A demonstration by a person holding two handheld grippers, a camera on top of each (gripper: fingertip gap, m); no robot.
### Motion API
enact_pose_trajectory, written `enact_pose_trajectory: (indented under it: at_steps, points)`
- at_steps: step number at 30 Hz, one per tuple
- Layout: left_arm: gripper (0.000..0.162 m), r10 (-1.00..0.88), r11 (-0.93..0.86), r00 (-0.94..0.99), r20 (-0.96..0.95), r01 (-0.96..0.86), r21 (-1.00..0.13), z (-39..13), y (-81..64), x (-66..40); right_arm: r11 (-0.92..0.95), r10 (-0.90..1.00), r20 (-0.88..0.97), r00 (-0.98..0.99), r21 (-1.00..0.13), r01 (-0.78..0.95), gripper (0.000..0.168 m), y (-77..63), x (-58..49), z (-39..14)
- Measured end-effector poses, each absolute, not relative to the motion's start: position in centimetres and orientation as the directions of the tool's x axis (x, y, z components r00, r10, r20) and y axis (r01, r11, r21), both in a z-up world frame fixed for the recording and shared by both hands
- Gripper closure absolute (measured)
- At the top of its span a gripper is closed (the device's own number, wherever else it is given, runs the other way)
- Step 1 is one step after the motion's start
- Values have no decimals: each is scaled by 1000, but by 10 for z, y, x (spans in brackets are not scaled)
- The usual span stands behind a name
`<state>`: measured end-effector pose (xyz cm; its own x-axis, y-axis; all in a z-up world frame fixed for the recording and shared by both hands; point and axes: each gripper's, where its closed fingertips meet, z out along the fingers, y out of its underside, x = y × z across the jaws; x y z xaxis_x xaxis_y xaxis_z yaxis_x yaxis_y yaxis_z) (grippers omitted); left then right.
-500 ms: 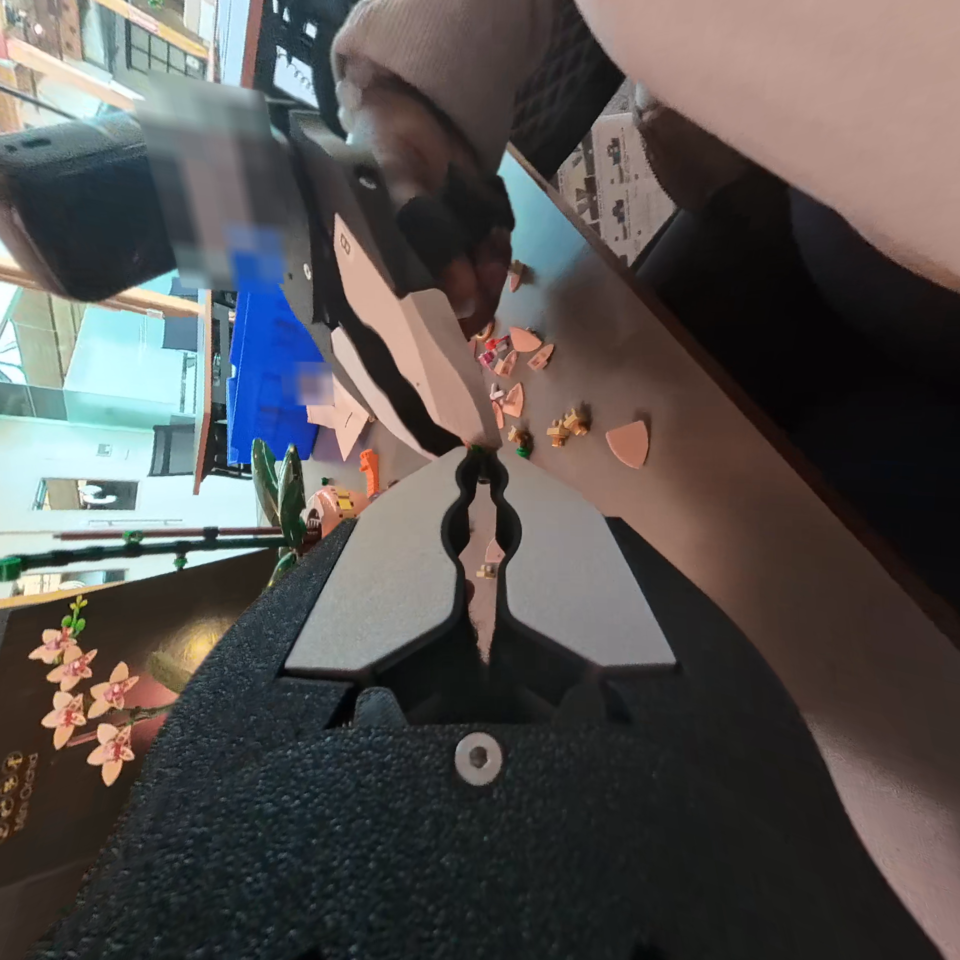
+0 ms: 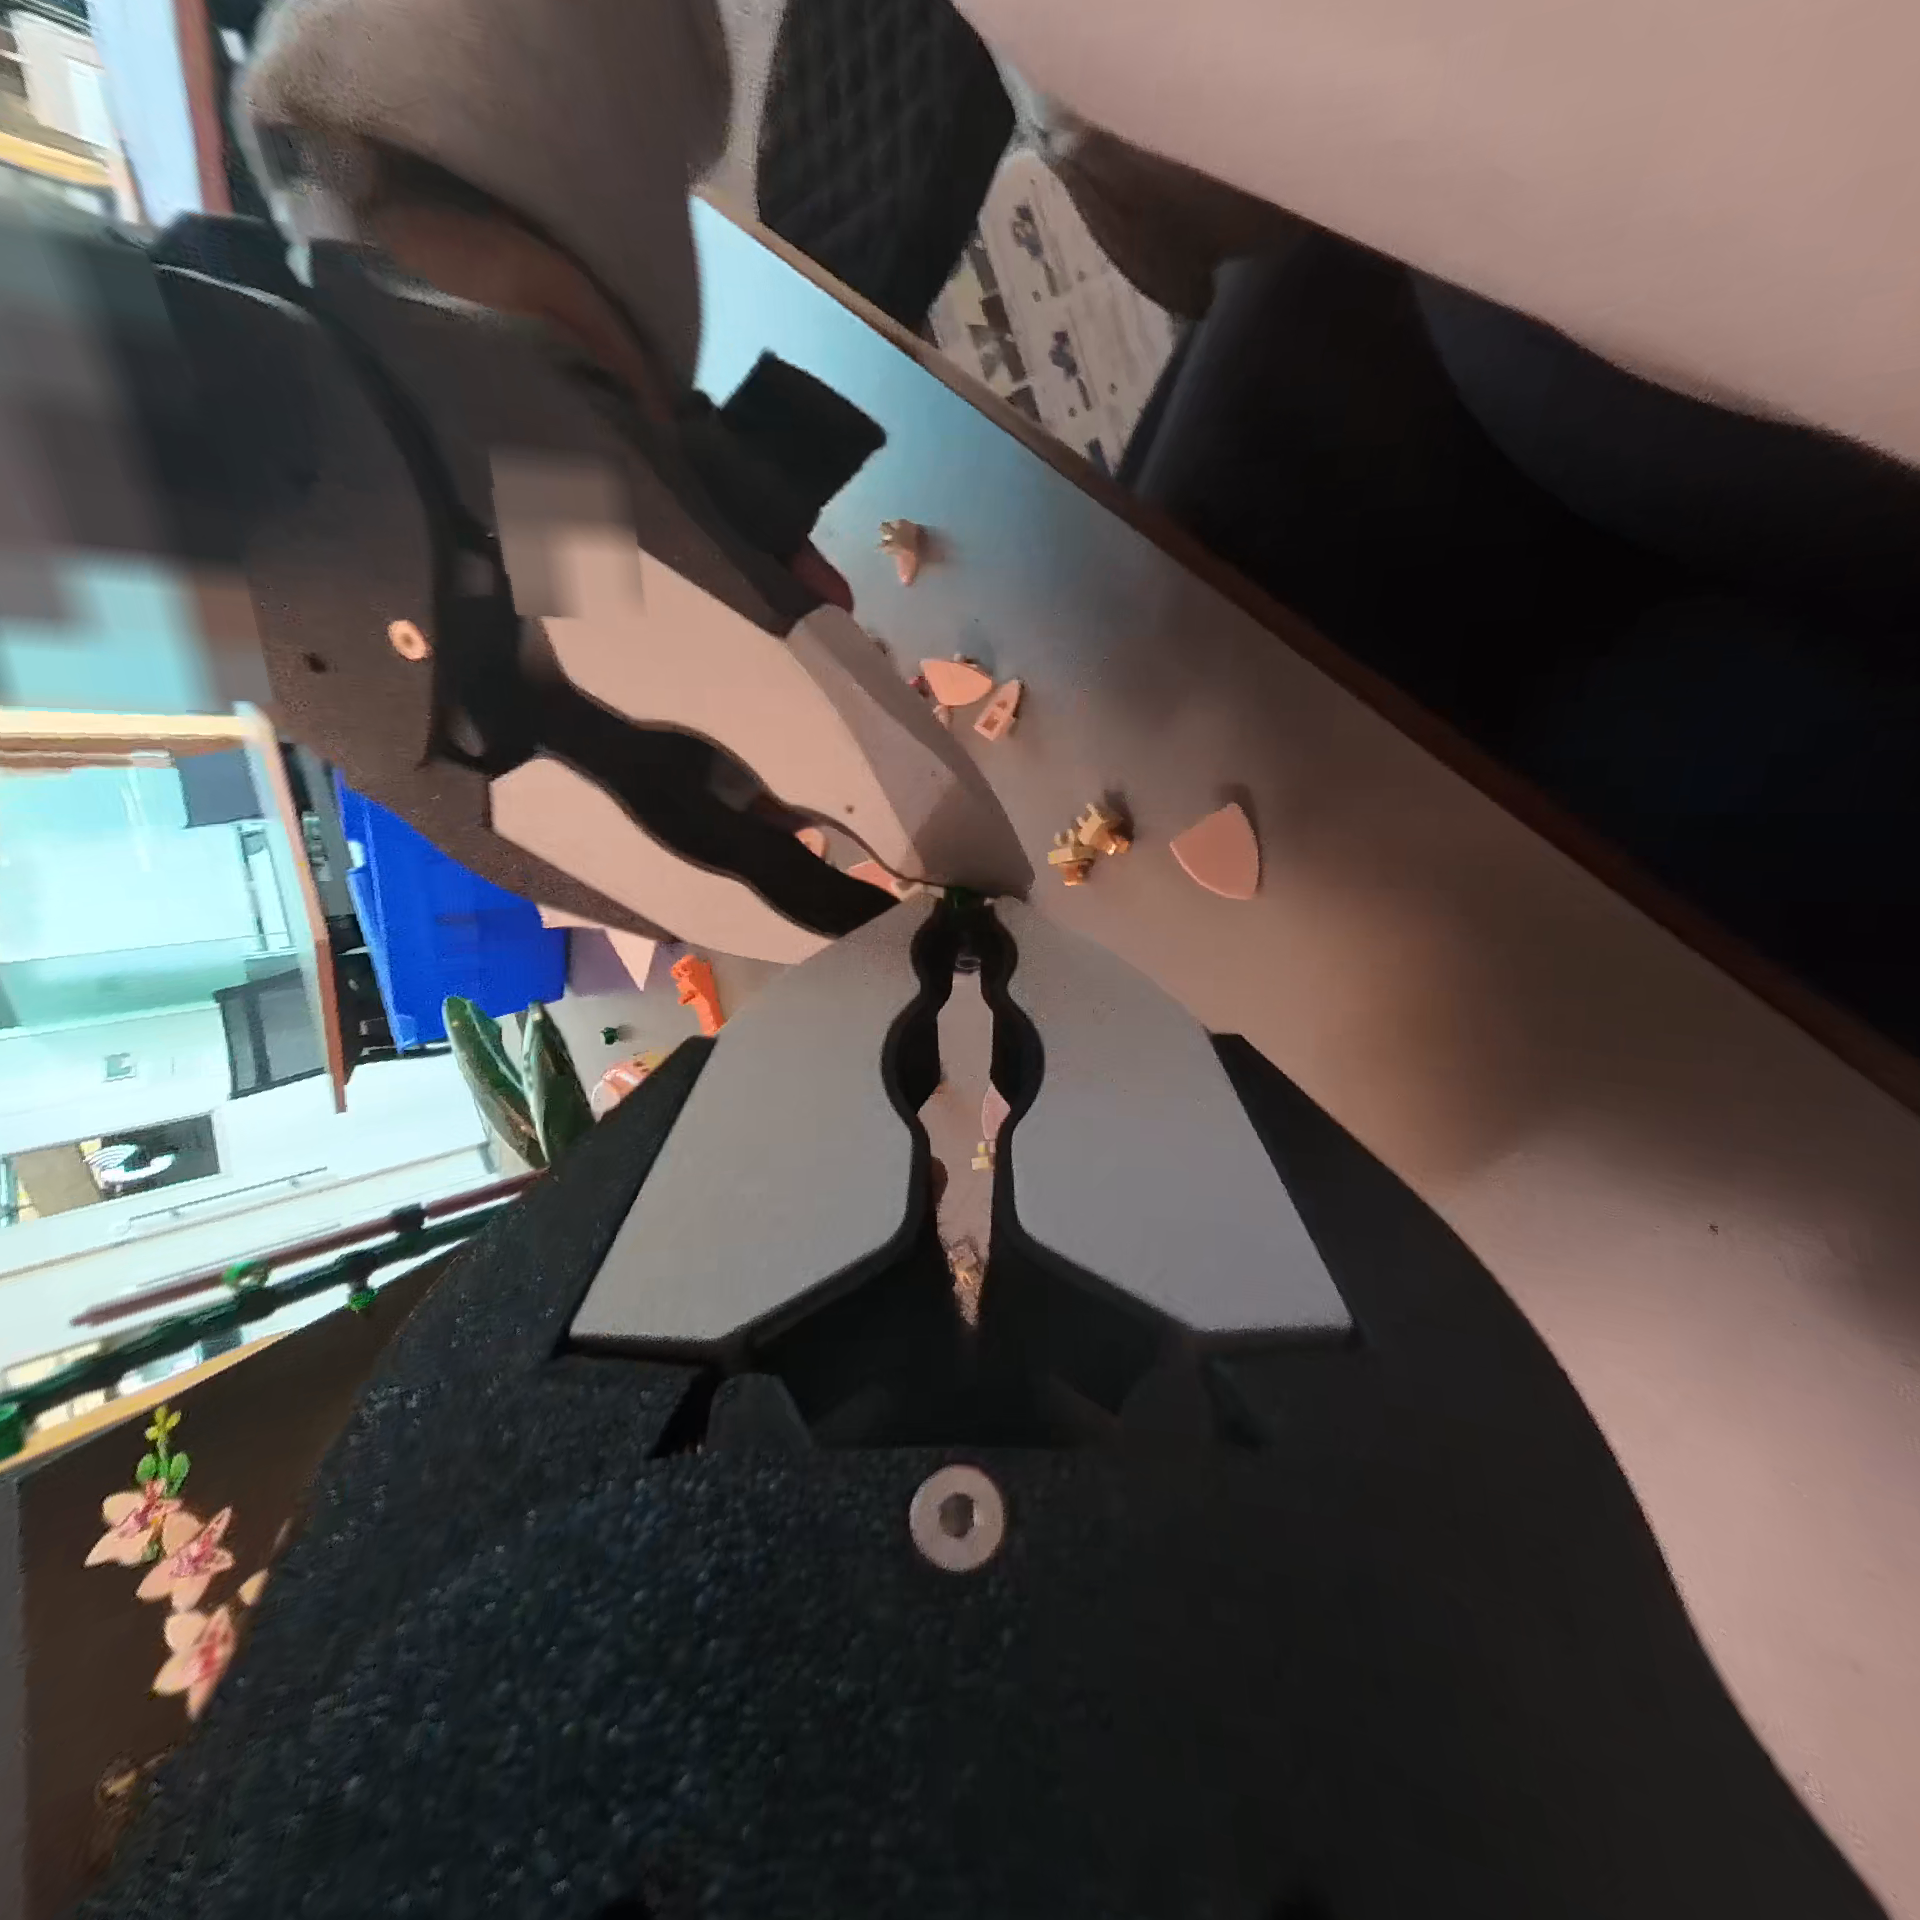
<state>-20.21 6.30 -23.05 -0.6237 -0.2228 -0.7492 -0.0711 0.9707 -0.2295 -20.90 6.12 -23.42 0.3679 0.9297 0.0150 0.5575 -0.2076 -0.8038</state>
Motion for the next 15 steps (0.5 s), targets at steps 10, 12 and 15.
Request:
enact_pose_trajectory:
  at_steps: [10, 12, 15]
  points:
    - [158, -169, 985, -606, -777, -81, -150, -221, 68, -194, -69, 858, 300, 418, -738, 672, 156, 74, -198, -234]
    - [158, -148, 989, -594, -790, -81, -125, -217, 69, -192, -14, 813, 406, 417, -702, 712, 156, 77, -195, -231]
    - [159, -135, 991, -577, -806, -85, -105, -212, 70, -190, 50, 739, 536, 409, -648, 760, 155, 81, -191, -224]
